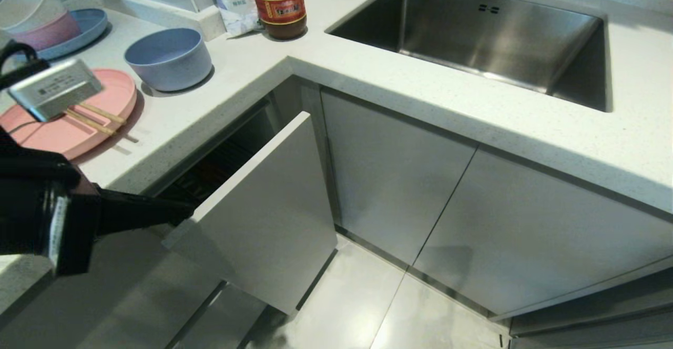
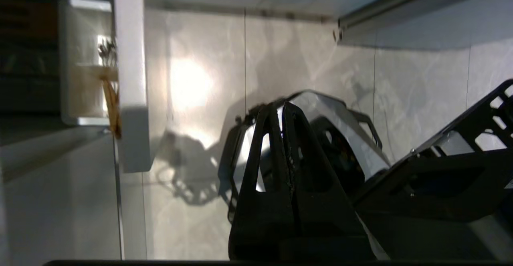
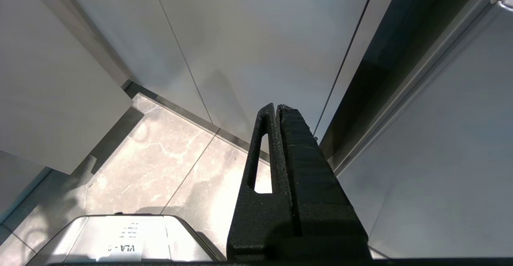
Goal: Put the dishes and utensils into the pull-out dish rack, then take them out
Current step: Open the cupboard
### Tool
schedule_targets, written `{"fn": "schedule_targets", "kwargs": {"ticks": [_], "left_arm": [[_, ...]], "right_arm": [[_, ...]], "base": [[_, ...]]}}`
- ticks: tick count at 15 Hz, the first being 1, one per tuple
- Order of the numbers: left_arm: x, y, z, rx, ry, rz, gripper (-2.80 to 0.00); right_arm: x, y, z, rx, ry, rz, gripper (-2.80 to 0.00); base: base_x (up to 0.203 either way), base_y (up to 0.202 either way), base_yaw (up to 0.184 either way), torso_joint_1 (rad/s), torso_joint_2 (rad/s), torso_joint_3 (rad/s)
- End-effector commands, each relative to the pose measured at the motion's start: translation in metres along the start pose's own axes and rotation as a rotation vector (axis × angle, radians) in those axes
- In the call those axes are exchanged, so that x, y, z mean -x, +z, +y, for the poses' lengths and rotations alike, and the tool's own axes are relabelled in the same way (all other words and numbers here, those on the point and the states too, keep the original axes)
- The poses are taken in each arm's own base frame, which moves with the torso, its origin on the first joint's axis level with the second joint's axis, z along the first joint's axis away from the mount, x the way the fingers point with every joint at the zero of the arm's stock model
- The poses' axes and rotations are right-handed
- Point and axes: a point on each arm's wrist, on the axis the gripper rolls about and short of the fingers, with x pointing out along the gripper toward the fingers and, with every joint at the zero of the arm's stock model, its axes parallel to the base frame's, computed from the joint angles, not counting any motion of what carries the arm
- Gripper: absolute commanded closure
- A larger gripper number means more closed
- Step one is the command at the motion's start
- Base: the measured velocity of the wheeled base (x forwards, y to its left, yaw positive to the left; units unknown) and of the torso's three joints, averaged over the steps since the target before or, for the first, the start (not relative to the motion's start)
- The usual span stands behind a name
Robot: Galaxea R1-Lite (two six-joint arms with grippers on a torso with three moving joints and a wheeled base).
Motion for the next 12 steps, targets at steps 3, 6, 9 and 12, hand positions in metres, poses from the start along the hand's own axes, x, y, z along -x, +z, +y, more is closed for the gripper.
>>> {"fn": "schedule_targets", "kwargs": {"ticks": [3,6,9,12], "left_arm": [[-0.046,0.009,0.011,0.074,0.027,0.130,0.00],[-0.058,0.012,0.015,0.098,0.096,0.155,0.00],[-0.063,0.015,0.018,0.113,0.214,0.132,0.00],[-0.056,0.016,0.017,0.113,0.218,0.100,0.00]], "right_arm": [[0.000,0.000,0.000,0.000,0.001,-0.003,0.00],[0.000,0.000,0.000,0.000,0.000,-0.003,0.00],[0.000,0.000,0.000,0.000,0.001,-0.003,0.00],[0.000,-0.001,0.000,0.000,-0.001,-0.002,0.00]], "base": [[0.000,0.000,0.000,0.000,0.00,0.000],[0.000,0.000,0.000,0.000,0.00,0.000],[0.000,0.000,0.000,0.000,0.00,0.000],[0.000,0.000,0.000,0.000,0.00,0.000]]}}
